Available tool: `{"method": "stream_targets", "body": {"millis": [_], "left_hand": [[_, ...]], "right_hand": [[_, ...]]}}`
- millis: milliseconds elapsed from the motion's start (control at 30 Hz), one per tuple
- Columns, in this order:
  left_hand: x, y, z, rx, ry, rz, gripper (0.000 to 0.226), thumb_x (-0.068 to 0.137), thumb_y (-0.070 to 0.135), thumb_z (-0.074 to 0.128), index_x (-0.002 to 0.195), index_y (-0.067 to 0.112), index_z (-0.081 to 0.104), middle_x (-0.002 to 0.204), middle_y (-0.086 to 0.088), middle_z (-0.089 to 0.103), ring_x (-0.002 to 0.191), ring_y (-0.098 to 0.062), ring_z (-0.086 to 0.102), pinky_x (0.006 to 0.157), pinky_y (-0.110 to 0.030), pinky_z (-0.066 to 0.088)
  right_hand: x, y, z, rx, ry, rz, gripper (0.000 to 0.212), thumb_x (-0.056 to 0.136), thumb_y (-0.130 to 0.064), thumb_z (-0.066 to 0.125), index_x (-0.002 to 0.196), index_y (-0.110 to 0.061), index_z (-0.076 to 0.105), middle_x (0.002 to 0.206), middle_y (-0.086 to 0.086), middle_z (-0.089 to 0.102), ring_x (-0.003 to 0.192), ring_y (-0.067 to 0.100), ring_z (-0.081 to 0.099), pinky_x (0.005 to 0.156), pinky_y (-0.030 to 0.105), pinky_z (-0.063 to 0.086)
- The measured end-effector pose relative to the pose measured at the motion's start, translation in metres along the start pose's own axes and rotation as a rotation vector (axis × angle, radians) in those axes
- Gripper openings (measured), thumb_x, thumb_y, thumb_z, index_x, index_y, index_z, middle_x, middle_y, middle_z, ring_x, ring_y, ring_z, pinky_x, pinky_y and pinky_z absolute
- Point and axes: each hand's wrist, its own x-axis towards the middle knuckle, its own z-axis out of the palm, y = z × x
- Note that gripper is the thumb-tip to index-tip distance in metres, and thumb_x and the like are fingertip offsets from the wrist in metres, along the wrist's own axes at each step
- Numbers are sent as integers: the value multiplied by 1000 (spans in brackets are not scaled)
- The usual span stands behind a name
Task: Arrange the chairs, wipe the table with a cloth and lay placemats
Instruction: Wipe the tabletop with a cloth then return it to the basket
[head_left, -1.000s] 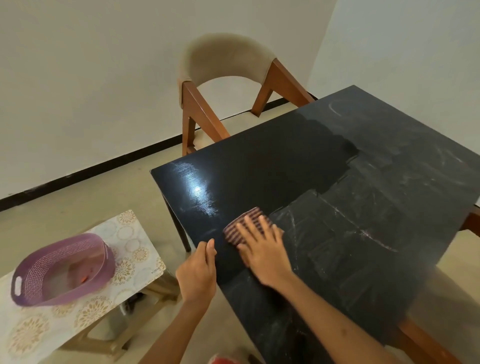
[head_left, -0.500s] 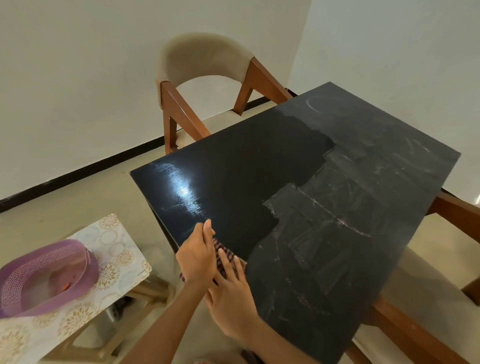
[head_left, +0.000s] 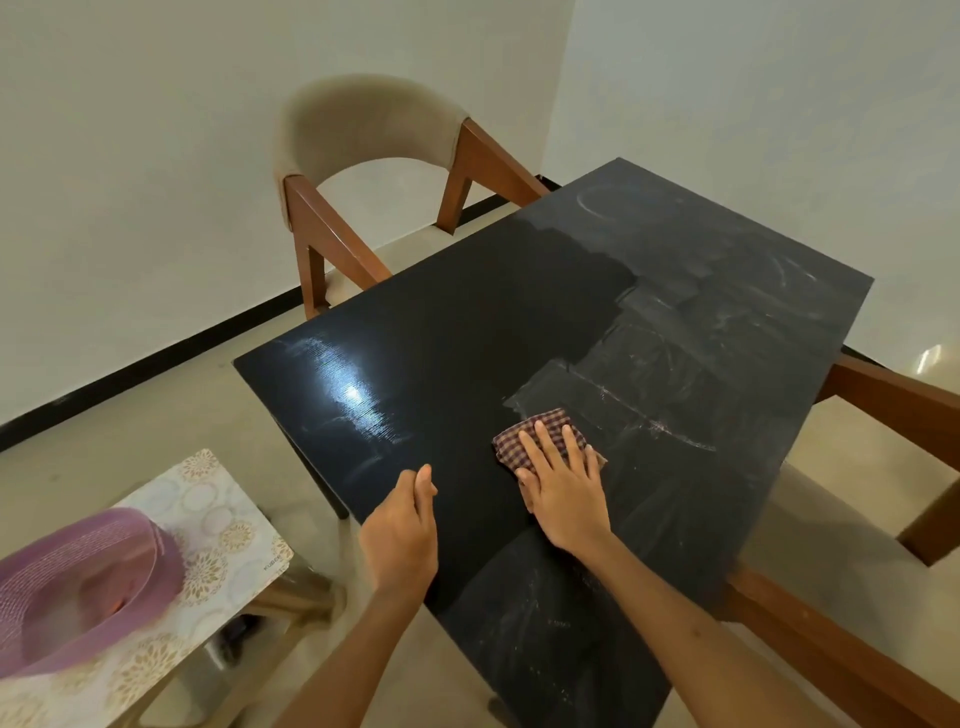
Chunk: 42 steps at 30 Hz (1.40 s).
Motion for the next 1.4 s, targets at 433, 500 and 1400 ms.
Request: {"method": "stream_targets", "body": {"millis": [433, 500, 1400], "left_hand": [[-20, 37, 40, -95, -79, 104, 33, 99, 33, 37, 90, 18, 65, 65, 12, 59, 49, 1, 50, 49, -7, 35], [-23, 41, 51, -58, -94, 172, 41, 99, 43, 30, 78, 23, 59, 56, 14, 50, 43, 1, 44, 46, -9, 32], [-26, 136, 189, 130, -135, 241, 44, 101, 47, 22, 77, 28, 53, 55, 13, 51, 44, -2, 47, 42, -20, 41]], "right_hand": [[1, -30, 13, -29, -63, -375, 60, 92, -52, 16, 150, -35, 19, 158, -6, 23, 147, 27, 16, 115, 52, 20], [25, -12, 3, -18, -65, -384, 64, 89, -52, 9, 152, -37, 8, 162, -7, 8, 148, 26, 0, 118, 51, 5], [118, 138, -20, -14, 13, -459, 56, 96, -54, 16, 150, -39, 18, 160, -9, 15, 148, 24, 7, 117, 48, 4]]}}
